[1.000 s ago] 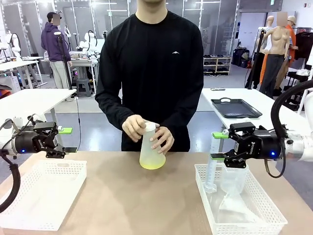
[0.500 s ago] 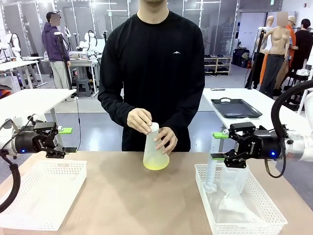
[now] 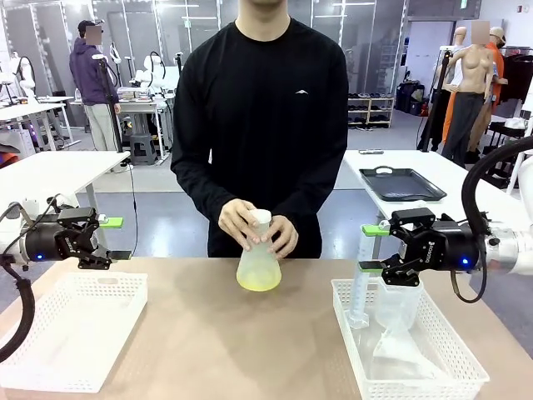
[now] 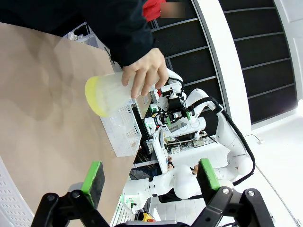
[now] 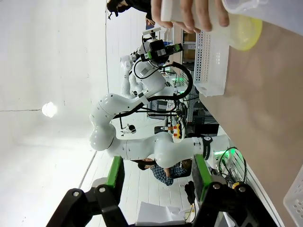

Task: Prepare the solutions needed for the experiment.
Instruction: When the human places the Big flask in the center of the table, pick up the Big flask and place it in the left Organizing basket.

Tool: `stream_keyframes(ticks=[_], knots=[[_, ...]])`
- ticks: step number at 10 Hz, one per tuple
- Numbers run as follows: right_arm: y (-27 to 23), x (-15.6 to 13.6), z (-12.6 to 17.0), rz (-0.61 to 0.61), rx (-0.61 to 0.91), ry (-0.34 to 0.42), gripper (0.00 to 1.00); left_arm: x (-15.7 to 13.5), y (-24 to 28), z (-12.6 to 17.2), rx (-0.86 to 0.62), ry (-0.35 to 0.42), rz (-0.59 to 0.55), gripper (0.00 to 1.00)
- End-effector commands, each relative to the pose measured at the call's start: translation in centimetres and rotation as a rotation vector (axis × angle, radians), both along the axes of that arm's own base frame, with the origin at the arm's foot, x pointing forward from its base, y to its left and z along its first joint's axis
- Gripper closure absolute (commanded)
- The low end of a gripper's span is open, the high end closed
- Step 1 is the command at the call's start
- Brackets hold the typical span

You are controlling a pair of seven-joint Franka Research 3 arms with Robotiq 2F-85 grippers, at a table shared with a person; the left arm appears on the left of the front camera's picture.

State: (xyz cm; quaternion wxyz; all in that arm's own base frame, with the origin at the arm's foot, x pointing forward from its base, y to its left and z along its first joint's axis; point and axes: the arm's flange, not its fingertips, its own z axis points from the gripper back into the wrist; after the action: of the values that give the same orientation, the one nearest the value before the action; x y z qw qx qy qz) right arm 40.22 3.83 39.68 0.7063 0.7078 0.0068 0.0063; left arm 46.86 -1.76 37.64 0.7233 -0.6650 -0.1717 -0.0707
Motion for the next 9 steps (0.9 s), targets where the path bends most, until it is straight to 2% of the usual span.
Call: stream_keyframes(ticks=[1,9], knots=[[-0.01,-0.09,-0.1,0.002,0.001,-0.009,0.27,-0.19,0.05,0.22,0.005,-0.005,-0.007,0.0],[-0.01,-0.09,-0.1,0.002,0.001,-0.009,0.27,-0.19,0.05,0.22,0.005,-0.005,-0.007,0.0]])
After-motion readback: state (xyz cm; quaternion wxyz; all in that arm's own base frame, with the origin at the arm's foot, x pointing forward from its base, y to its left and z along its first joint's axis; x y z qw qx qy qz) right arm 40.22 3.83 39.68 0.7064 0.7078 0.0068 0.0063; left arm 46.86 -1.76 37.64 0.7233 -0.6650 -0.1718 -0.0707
